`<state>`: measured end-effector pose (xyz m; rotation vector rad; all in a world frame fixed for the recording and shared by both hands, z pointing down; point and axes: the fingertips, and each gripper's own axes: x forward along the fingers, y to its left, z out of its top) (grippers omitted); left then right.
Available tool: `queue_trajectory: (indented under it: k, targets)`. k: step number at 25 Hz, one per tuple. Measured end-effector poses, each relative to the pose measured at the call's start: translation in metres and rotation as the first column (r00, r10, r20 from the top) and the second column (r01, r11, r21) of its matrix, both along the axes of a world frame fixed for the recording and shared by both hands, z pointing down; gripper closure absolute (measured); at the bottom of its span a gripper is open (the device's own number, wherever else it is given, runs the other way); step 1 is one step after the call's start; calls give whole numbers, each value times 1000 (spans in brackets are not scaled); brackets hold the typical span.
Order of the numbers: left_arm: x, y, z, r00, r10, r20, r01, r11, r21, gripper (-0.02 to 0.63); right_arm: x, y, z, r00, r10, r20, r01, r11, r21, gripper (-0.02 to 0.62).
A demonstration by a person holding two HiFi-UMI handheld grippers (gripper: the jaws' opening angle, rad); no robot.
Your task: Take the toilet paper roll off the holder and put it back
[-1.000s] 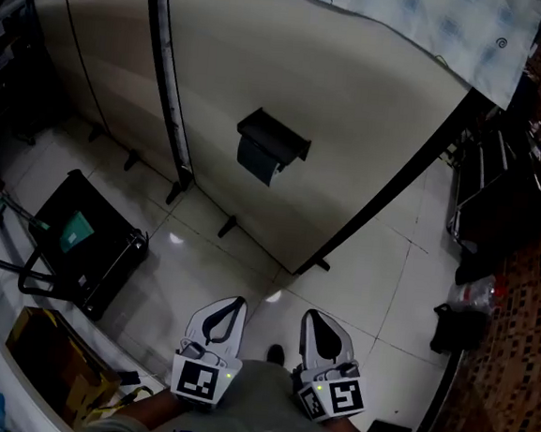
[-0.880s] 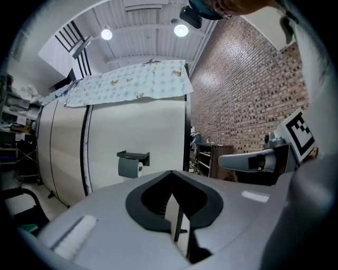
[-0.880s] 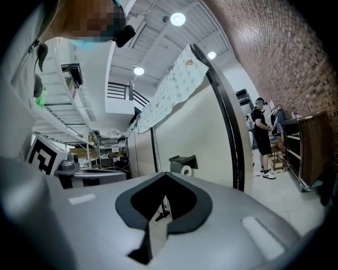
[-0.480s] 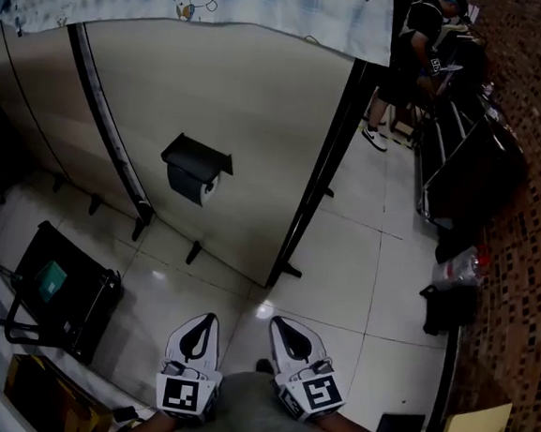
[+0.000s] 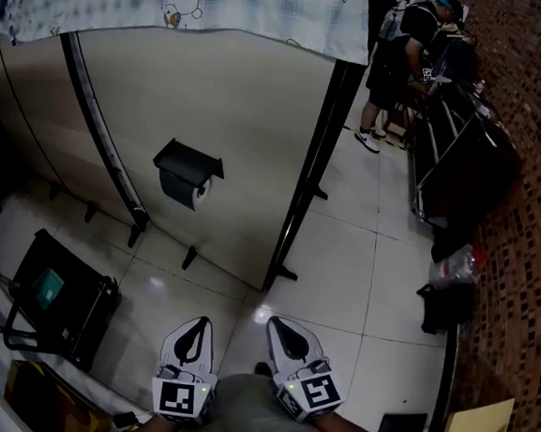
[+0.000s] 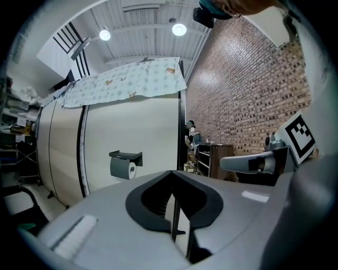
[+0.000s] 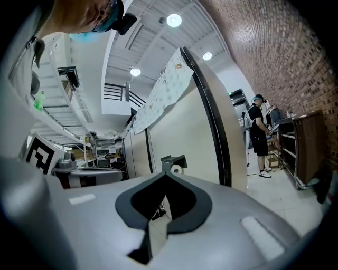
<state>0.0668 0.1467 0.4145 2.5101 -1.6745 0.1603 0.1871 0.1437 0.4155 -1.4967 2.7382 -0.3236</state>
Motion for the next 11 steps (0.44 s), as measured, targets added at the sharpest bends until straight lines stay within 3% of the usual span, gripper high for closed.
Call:
queue_trajectory:
  k: [11]
  targets:
    - [-9,8,3,1000,12,-1,-12,1000,-5,598,-6,4,-5,1000,26,11,-26,1000,10,595]
